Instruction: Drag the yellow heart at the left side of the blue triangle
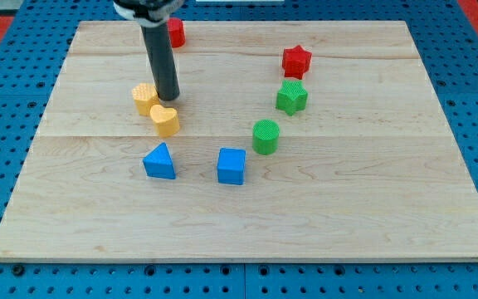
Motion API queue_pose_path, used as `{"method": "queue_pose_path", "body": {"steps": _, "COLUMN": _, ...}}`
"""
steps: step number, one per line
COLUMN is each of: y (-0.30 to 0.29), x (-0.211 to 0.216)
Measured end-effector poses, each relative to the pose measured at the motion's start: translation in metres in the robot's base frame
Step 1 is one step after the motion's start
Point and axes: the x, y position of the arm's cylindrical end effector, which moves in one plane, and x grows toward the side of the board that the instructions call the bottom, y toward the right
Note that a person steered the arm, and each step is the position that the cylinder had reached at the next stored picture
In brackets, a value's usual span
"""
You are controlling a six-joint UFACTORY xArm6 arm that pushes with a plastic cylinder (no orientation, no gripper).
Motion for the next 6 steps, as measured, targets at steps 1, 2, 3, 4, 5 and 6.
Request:
{"method": "queue_pose_path", "body": {"steps": 1, "y": 0.027, "x": 0.018}}
{"method": "queue_pose_path", "body": {"steps": 2, "y": 0.027, "x": 0.053}}
{"method": "queue_pose_path", "body": {"steps": 3, "y": 0.041, "x": 0.019}}
{"method": "queue_pose_path", "body": {"steps": 4, "y": 0.001, "x": 0.017}}
{"method": "queue_pose_path", "body": {"steps": 5, "y": -0.036, "x": 0.045}}
{"method": "queue_pose_path", "body": {"steps": 6, "y": -0.033, "x": 0.068}}
